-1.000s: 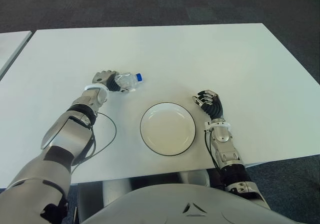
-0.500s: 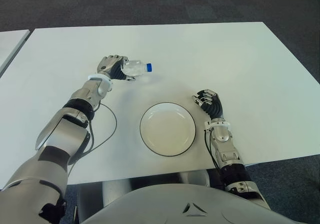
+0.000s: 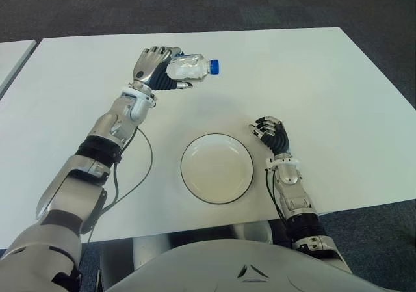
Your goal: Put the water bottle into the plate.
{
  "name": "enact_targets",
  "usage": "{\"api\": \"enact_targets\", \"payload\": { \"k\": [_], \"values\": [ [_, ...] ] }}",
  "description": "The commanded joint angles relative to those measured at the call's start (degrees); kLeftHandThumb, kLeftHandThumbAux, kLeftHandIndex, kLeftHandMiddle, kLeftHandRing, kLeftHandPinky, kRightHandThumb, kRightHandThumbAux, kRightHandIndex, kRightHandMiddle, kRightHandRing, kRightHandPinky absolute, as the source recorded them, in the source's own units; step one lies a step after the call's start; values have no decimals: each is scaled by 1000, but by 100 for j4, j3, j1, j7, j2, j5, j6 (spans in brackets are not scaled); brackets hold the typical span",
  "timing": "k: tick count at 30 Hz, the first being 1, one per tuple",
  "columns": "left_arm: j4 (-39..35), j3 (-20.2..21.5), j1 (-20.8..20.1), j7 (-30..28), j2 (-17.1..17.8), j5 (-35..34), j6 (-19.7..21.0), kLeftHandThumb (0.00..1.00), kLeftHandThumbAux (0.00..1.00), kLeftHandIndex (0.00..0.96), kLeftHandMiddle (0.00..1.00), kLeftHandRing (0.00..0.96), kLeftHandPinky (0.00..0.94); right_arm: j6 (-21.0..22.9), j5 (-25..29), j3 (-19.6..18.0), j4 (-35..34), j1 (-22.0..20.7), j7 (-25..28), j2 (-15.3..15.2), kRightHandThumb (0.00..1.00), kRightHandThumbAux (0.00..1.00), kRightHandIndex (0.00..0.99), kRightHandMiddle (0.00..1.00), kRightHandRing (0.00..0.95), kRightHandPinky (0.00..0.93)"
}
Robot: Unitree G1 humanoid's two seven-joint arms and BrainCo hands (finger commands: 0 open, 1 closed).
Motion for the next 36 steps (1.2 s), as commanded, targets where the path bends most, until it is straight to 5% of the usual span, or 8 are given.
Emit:
{"api": "enact_targets", "payload": {
  "k": [1, 10, 22, 23, 25, 28, 31, 36],
  "values": [
    [-1016, 80, 518, -182, 6, 153, 87, 947, 654, 377, 506, 529, 811, 62, -7, 16, 137, 43, 8, 10, 705, 730, 429, 589, 622, 639],
    [-2177, -247, 1210, -211, -198, 793, -32, 947, 654, 376, 507, 531, 817, -4, 20, 5, 194, 31, 13, 19, 705, 730, 429, 589, 622, 642],
    [-2280, -806, 1634, -17, -335, 1204, -1161, 946, 654, 375, 507, 537, 850, 36, 19, 15, 188, 36, 30, 30, 705, 730, 429, 603, 636, 657],
    [-2338, -848, 1723, -119, -338, 1204, -1170, 946, 654, 375, 507, 537, 850, 41, 18, 15, 185, 38, 28, 33, 705, 730, 429, 603, 636, 657],
    [-2482, -886, 1857, -461, -327, 1097, -1124, 889, 664, 386, 528, 727, 854, 61, 18, 16, 163, 42, 24, 43, 705, 730, 429, 603, 637, 656],
    [-2710, -894, 1967, -1148, -293, 829, -972, 861, 669, 392, 539, 817, 856, 93, 24, 11, 125, 52, 12, 61, 705, 730, 429, 603, 636, 656],
    [-2951, -883, 1981, -2147, -238, 605, -574, 852, 671, 393, 542, 844, 853, 99, 32, 10, 90, 62, 16, 68, 705, 730, 429, 605, 639, 665],
    [-3080, -840, 2022, -3025, -276, 544, -159, 849, 672, 393, 542, 853, 851, 109, 35, 10, 59, 80, 26, 69, 705, 729, 429, 608, 643, 673]
  ]
}}
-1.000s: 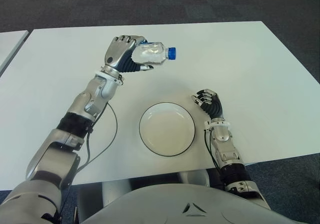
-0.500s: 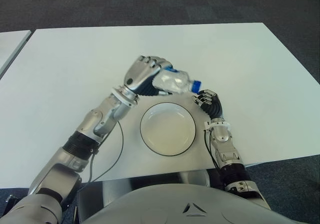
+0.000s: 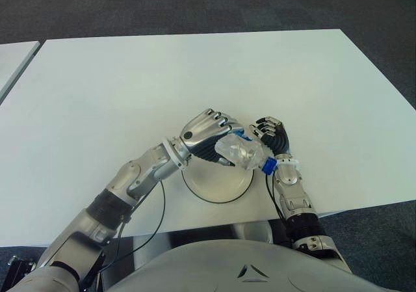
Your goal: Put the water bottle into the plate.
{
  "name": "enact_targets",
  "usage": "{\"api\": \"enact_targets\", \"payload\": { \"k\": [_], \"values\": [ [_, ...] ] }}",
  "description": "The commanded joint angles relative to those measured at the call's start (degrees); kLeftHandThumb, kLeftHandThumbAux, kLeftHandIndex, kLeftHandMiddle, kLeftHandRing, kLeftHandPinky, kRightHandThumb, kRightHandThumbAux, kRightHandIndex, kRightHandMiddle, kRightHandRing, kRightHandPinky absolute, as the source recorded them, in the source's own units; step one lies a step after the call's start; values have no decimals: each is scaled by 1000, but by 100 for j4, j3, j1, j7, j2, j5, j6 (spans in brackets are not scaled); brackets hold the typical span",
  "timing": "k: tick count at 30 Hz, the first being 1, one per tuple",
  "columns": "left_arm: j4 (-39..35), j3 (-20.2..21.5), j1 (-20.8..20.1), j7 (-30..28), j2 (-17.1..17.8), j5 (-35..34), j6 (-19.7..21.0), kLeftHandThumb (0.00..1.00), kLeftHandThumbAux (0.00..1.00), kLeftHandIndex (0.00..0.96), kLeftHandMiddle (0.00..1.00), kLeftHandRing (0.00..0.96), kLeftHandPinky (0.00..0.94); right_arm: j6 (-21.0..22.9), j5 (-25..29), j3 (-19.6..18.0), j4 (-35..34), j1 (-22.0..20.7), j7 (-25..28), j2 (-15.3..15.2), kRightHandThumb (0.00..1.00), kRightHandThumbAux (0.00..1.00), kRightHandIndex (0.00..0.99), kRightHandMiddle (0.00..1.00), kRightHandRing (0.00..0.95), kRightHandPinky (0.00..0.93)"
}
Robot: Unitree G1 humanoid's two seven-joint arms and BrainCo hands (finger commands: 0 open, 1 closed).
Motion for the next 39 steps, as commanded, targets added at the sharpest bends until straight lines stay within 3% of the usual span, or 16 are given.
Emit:
{"api": "enact_targets", "payload": {
  "k": [1, 8, 14, 21, 28, 39],
  "values": [
    [-201, 73, 33, -855, 4, -205, 519, 848, 672, 393, 541, 851, 846, 139, 29, 7, 3, 86, 23, 40, 705, 730, 429, 607, 642, 672],
    [-267, 36, 364, -1119, -29, -33, 886, 848, 672, 393, 537, 839, 825, 257, 24, 2, -87, 114, 23, 53, 705, 730, 429, 602, 639, 664],
    [-64, -200, 817, -800, -210, 409, 1149, 848, 672, 393, 535, 834, 823, 305, 18, 9, -132, 125, 14, 62, 705, 730, 429, 596, 633, 652],
    [715, -408, 893, -11, -435, 706, 1093, 848, 672, 393, 539, 842, 844, 270, -23, 17, -81, 111, -35, 54, 705, 730, 429, 588, 625, 642],
    [1073, -519, 844, 774, -315, 1120, 1028, 849, 671, 394, 542, 845, 834, 220, -29, 13, -63, 115, -44, 48, 705, 730, 428, 584, 620, 640],
    [970, -383, 997, 810, -235, 1232, 1430, 849, 669, 398, 541, 813, 792, 122, 7, 4, -15, 107, -5, 15, 705, 730, 428, 592, 628, 650]
  ]
}}
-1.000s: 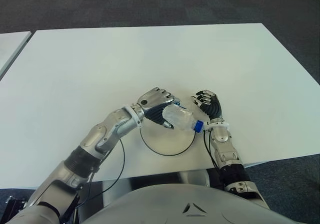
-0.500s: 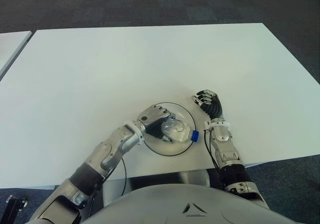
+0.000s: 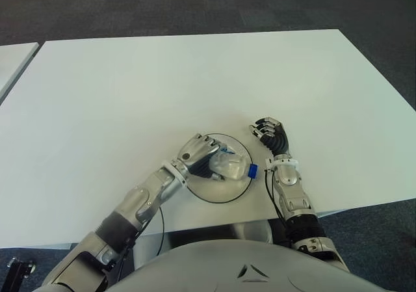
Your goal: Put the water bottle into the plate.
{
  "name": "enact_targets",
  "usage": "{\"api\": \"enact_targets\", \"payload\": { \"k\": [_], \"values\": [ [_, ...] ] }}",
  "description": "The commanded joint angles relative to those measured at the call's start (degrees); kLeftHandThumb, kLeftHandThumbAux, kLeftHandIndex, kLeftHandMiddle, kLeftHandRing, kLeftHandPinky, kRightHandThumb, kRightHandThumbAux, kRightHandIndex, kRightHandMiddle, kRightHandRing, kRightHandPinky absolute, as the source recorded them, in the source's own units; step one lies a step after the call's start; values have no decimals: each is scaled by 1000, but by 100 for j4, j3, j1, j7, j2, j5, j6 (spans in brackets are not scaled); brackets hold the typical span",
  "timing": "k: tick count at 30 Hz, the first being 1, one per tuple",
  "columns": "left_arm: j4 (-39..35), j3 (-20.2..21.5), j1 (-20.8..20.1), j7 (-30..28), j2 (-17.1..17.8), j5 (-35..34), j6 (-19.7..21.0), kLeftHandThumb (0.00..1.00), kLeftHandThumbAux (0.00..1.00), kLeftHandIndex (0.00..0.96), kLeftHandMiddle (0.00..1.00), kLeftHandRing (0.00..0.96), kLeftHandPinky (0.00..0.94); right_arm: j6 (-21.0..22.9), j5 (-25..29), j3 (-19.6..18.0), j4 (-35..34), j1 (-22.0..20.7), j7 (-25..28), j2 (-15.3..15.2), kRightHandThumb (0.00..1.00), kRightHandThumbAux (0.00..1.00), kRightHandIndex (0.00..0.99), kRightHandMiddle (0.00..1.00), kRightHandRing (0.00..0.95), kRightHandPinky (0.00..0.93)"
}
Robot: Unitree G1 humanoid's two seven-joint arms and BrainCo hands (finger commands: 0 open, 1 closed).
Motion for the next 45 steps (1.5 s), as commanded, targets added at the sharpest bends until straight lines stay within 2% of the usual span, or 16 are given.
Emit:
{"api": "enact_targets", "payload": {
  "k": [1, 11, 13, 19, 20, 22, 24, 25, 26, 28, 32, 34, 37, 40, 45],
  "values": [
    [53, 50, 189, -119, 72, 114, 329, 849, 669, 398, 540, 810, 791, -6, 14, 9, 121, 45, 23, 3, 705, 730, 428, 593, 628, 649],
    [36, 188, 461, 588, -109, 8, 538, 848, 668, 402, 544, 802, 811, 7, -4, 12, 149, 33, -6, 3, 704, 729, 428, 581, 614, 626],
    [62, 225, 539, 760, -122, -28, 515, 847, 666, 407, 559, 771, 763, 1, -6, 9, 152, 29, -16, 4, 704, 729, 428, 579, 612, 626],
    [183, 279, 622, 1016, -121, -167, 397, 845, 662, 409, 567, 718, 698, -19, 8, 3, 165, 22, -25, 9, 704, 729, 428, 577, 610, 627],
    [238, 289, 623, 1063, -123, -216, 354, 844, 663, 406, 563, 699, 683, -31, 13, 5, 166, 23, -18, 7, 704, 729, 428, 578, 611, 631],
    [306, 297, 621, 1111, -121, -278, 299, 838, 666, 398, 532, 605, 593, -50, 17, 9, 167, 24, -7, 3, 704, 729, 428, 583, 616, 640],
    [344, 286, 610, 1101, -100, -297, 264, 774, 682, 406, 433, 478, 492, -57, 12, 14, 164, 26, -3, 0, 705, 730, 428, 587, 620, 645],
    [365, 279, 602, 1092, -86, -302, 246, 685, 634, 333, 372, 404, 424, -58, 9, 17, 162, 27, -3, -1, 705, 729, 428, 588, 622, 646],
    [399, 257, 584, 1083, -60, -286, 221, 652, 617, 306, 351, 378, 399, -60, 3, 20, 159, 28, -5, -3, 704, 729, 429, 589, 622, 646],
    [447, 234, 554, 1075, -40, -264, 192, 481, 591, 209, 265, 275, 284, -63, 0, 20, 167, 20, -6, -7, 704, 730, 429, 591, 623, 644],
    [521, 235, 561, 1159, -49, -232, 181, 345, 588, 138, 188, 186, 173, -80, -6, 24, 173, 20, -10, -8, 704, 730, 429, 591, 623, 641],
    [520, 252, 613, 1249, -51, -225, 184, 244, 601, 90, 132, 124, 84, -91, -18, 26, 192, 9, -22, -11, 704, 730, 429, 589, 621, 635],
    [502, 279, 674, 1368, -53, -246, 175, 129, 608, 36, 68, 55, 27, -106, -29, 27, 211, -2, -35, -12, 704, 729, 429, 586, 617, 630],
    [523, 316, 737, 1532, -63, -285, 153, 57, 606, 12, 24, 18, 8, -140, -27, 26, 233, -7, -37, -9, 704, 729, 429, 587, 617, 638],
    [721, 397, 801, 2007, -66, -222, 169, 10, 579, 1, 3, 3, 1, -107, -36, 35, 229, -18, -28, -14, 704, 729, 429, 591, 622, 641]
  ]
}}
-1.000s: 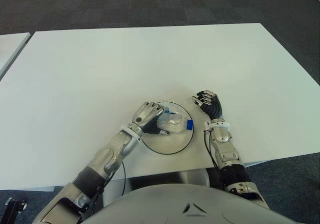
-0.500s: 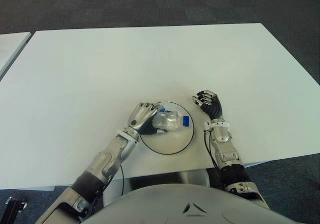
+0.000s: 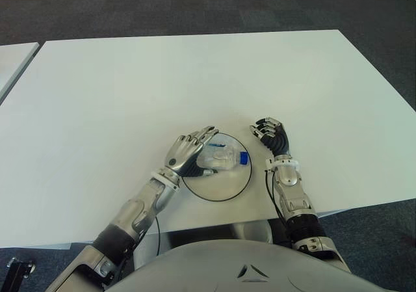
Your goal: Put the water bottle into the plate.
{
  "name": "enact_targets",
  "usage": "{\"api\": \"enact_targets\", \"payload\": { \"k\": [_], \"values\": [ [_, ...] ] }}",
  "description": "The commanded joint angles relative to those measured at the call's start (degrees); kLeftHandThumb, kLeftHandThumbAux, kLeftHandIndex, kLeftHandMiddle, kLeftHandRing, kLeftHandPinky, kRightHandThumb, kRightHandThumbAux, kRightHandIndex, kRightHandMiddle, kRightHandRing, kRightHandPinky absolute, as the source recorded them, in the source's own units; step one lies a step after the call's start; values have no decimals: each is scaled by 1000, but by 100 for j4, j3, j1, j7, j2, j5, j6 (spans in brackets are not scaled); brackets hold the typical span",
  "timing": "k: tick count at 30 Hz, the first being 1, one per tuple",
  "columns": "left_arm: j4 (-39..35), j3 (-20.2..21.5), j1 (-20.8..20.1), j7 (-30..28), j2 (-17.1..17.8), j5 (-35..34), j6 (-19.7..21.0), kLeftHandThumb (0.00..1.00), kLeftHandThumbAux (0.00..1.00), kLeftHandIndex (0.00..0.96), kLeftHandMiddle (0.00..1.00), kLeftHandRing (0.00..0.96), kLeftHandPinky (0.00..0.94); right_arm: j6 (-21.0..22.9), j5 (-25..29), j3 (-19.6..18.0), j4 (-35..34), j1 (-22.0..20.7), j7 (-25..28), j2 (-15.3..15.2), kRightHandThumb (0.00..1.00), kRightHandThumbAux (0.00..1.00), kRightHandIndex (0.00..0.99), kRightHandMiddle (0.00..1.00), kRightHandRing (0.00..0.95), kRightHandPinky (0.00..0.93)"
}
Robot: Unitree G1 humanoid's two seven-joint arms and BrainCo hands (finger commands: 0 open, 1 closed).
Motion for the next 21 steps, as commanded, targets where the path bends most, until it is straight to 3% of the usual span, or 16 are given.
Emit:
{"api": "enact_targets", "payload": {
  "k": [1, 8, 15, 21],
  "values": [
    [330, 100, 148, 325, 42, 58, 142, 6, 571, 1, 2, 1, 0, 59, -23, 27, 85, 9, 10, 8, 704, 730, 429, 591, 622, 639],
    [426, 156, 200, 783, 8, 35, 81, 0, 504, 0, 0, 0, 0, 75, -48, 30, 92, 10, -15, 31, 704, 730, 428, 583, 615, 622],
    [604, 520, 395, 702, -279, -1353, -865, 0, 414, 0, 0, 0, 0, 12, -38, 24, 127, 7, -30, 44, 703, 730, 428, 581, 609, 617],
    [1144, 735, 383, 776, -356, -1773, -1308, 24, 327, 0, 0, 0, 0, 25, -39, 26, 134, -9, -24, 34, 704, 730, 428, 584, 611, 626]
  ]
}}
